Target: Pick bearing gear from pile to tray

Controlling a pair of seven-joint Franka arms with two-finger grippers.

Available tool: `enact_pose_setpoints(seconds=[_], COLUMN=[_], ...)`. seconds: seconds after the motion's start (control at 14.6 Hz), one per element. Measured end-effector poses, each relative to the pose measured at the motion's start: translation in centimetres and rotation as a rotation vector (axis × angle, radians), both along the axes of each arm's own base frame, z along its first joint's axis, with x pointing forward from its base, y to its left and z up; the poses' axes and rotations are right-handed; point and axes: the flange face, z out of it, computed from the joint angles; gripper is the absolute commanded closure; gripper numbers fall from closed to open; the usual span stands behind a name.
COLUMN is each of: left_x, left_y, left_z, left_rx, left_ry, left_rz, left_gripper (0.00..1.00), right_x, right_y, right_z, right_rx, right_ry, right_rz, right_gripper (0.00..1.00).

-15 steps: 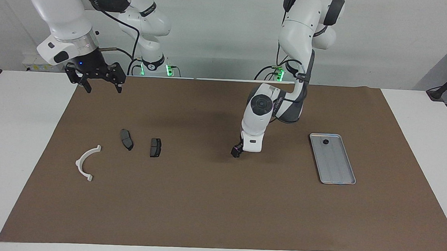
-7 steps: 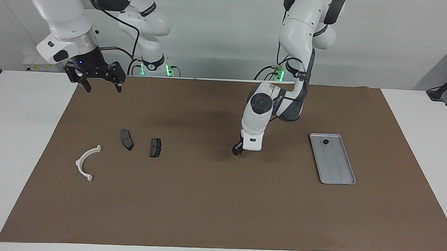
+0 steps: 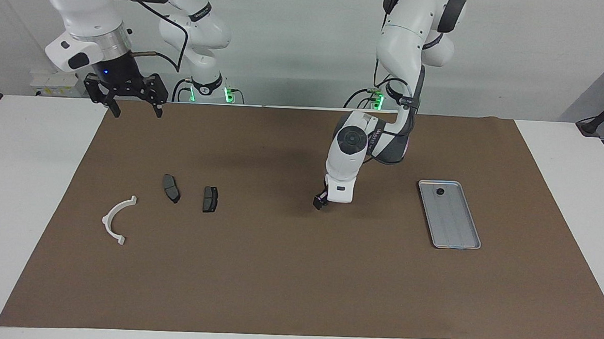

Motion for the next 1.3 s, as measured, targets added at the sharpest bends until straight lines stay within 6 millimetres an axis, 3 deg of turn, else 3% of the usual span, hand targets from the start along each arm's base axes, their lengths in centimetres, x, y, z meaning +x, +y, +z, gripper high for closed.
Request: enact_pose_setpoints(seconds=[0.21,0.27,0.34,0.41,0.68,1.03,1.3], left_x=[-0.2,-0.3,-0.3,-0.3,-0.6,-0.9,-1.3], left_y=[-0.1,-0.2,-0.1,-0.1,-0.2,-0.2,-0.5], left_z=[-0.2,-0.2,-0.2,-0.2,0.5,0.7,1.0], left_rx=[0.003,0.003,0.003,0.003,0.001,0.007,0.004], left_ry=[0.003,0.004,0.004,0.004,0.002,0.014,0.012], left_rz=[-0.004,-0.005,-0.004,-0.005,-0.008,-0.011,-0.018], left_gripper=[0.51,0.46,0.27,0.15,0.10,0.20,0.46], right_x=[-0.2,-0.2,-0.2,-0.2,-0.3,-0.5,-0.1], right_y=[0.3,0.4,0.5,0.6,0.9,0.4,0.9], right_z=[0.2,0.2,0.1,0.1,0.1,-0.1,0.0], right_rx=[0.000,0.000,0.000,0.000,0.000,0.001,0.002], right_ry=[-0.004,-0.002,-0.001,-0.001,0.001,0.024,-0.013], right_rz=[0.005,0.006,0.008,0.011,0.015,0.007,0.016], right_gripper=[0.00,0.00,0.00,0.00,0.00,0.00,0.00])
